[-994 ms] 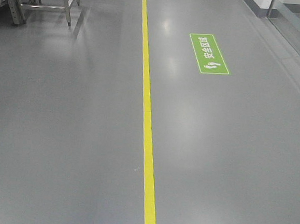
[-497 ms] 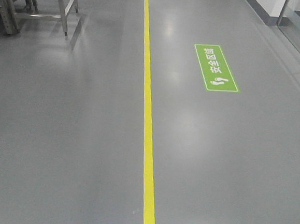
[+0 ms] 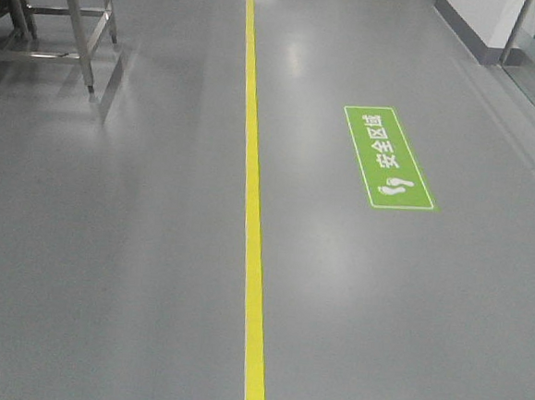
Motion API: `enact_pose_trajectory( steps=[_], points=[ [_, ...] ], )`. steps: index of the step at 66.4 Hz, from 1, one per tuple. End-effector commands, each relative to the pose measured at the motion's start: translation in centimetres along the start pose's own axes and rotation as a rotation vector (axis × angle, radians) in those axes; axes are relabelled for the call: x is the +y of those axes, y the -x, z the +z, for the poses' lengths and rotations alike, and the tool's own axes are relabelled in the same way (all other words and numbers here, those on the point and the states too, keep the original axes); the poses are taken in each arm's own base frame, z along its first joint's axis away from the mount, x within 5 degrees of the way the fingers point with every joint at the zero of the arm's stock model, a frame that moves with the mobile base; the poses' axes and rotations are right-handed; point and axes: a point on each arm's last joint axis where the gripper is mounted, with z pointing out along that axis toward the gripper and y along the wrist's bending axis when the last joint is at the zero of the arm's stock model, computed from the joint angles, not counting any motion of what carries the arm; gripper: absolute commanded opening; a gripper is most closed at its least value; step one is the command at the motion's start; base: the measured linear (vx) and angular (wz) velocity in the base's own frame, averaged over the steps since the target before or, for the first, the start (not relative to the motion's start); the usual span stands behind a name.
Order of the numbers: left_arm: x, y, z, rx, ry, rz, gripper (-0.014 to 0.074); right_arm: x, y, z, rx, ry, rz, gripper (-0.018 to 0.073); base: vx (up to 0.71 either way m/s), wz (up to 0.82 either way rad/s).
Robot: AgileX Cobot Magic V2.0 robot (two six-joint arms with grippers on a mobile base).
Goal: Pour parts from conveyor to right shelf
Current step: 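Drive along the yellow floor line carrying the blue block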
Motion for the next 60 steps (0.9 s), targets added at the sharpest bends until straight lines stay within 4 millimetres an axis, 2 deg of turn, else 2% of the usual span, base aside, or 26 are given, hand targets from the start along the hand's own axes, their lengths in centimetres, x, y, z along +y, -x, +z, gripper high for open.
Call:
enact_pose_trajectory(
  steps=[1,60],
  points=[
    [-0.08,1.44,-0.24,-0.109,-0.010,-0.016,-0.0006,-0.10,1.47,-0.24,-0.094,-0.008,-0.004,-0.0005,0.74,-0.02],
    [-0.08,1.44,-0.24,-0.109,-0.010,-0.016,-0.0006,-0.11,1.47,-0.24,-0.094,-0.008,-0.006,-0.0005,0.84,0.04]
  ],
)
